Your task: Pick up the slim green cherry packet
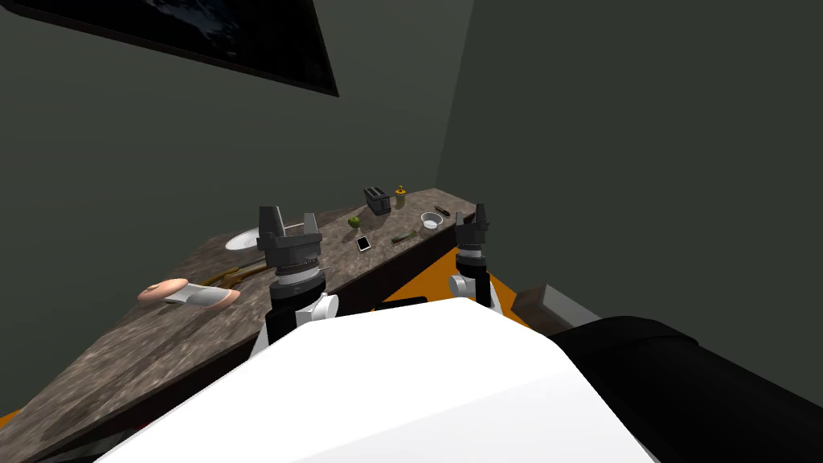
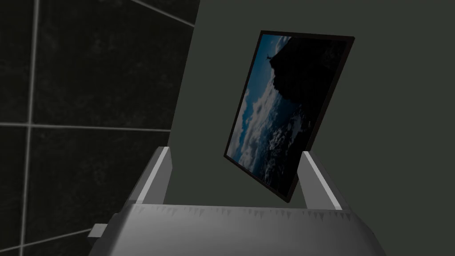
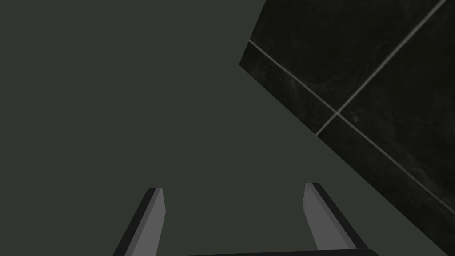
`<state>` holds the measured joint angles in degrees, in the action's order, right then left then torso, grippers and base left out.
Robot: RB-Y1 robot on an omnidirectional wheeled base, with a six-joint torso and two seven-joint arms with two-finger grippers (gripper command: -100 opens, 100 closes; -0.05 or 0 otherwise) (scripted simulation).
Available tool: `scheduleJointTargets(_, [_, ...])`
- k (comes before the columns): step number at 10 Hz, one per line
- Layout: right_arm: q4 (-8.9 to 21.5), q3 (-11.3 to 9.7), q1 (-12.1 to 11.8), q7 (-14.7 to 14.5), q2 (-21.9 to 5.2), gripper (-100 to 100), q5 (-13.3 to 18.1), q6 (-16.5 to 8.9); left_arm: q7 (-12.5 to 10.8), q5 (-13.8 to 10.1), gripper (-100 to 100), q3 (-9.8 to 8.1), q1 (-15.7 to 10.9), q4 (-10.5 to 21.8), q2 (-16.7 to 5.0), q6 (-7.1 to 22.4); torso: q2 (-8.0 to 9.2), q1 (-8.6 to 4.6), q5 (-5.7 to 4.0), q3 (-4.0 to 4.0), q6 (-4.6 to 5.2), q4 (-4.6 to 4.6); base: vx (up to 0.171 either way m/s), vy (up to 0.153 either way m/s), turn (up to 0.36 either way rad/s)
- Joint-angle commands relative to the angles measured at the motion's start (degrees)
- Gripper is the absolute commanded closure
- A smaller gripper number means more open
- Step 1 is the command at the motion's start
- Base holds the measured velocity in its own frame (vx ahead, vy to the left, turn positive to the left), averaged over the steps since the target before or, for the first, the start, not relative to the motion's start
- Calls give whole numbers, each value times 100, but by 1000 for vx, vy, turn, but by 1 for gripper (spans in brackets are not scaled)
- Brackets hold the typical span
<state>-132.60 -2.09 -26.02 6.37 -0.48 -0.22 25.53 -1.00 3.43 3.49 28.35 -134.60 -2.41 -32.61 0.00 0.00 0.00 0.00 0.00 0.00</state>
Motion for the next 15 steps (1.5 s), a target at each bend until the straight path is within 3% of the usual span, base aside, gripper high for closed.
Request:
scheduleJointTargets(1, [-3, -41, -7, 12, -174, -100, -38, 9, 0, 0, 0, 0, 0, 0, 0, 0, 0, 0, 0, 0, 0, 0, -22, 2, -37])
scheduleJointTargets(8, [233, -328, -20, 107, -1336, -100, -253, 111, 0, 0, 0, 0, -1, 0, 0, 0, 28, 3, 1, 16, 0, 7, -68, 8, -28])
scheduleJointTargets(9, [233, -328, -20, 107, -1390, -100, -253, 111, 0, 0, 0, 0, -1, 0, 0, 0, 23, 3, 1, 14, 0, 5, -40, 6, -2])
scheduleJointTargets(15, [787, -581, -46, 170, -2451, -100, -206, 286, 0, 0, 0, 0, -1, 0, 0, 0, 21, -1, 0, 13, 0, 6, -63, 2, 37])
